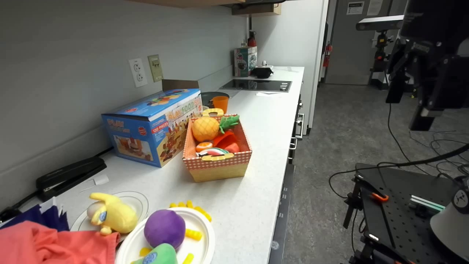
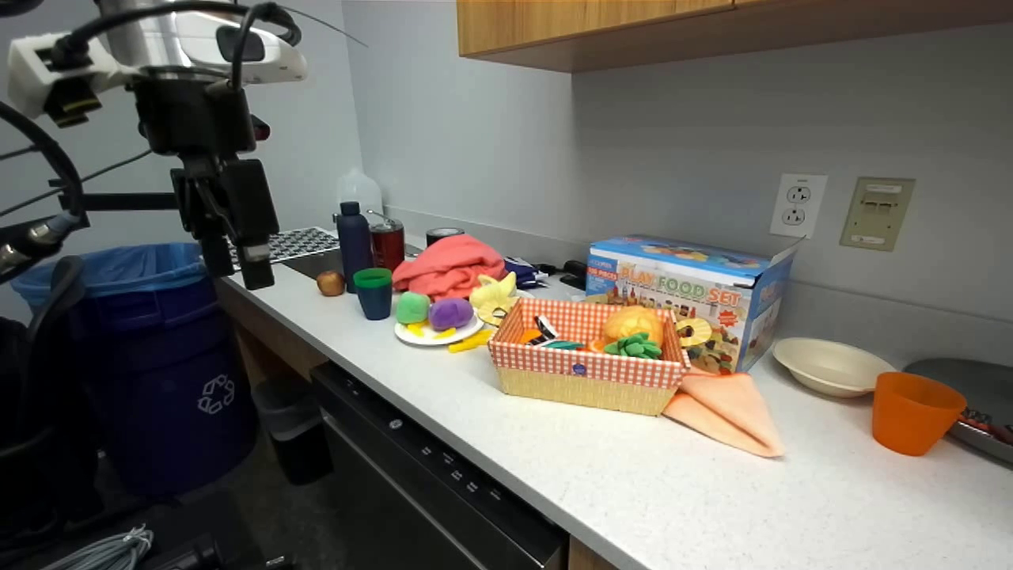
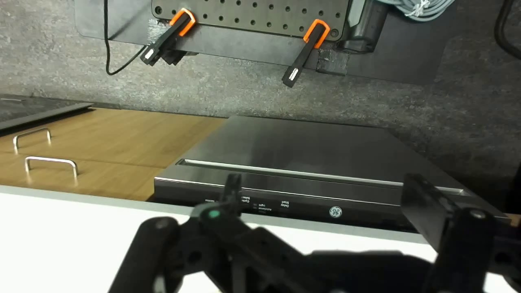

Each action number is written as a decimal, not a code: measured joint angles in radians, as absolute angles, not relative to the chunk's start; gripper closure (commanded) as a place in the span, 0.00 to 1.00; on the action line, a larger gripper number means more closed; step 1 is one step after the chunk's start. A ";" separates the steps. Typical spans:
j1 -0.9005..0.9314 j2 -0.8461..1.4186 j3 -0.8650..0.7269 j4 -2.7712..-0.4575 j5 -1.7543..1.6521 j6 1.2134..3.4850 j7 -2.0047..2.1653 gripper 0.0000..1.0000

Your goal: Open the right door of the kitchen top cabinet

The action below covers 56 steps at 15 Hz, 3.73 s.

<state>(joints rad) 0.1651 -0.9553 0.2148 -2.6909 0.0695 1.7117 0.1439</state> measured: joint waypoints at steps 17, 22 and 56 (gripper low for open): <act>-0.094 -0.857 0.107 -2.504 -0.157 1.972 0.173 0.00; -0.095 -0.841 0.107 -2.494 -0.157 1.974 0.178 0.00; -0.349 -0.462 0.171 -2.050 -0.497 2.433 0.608 0.00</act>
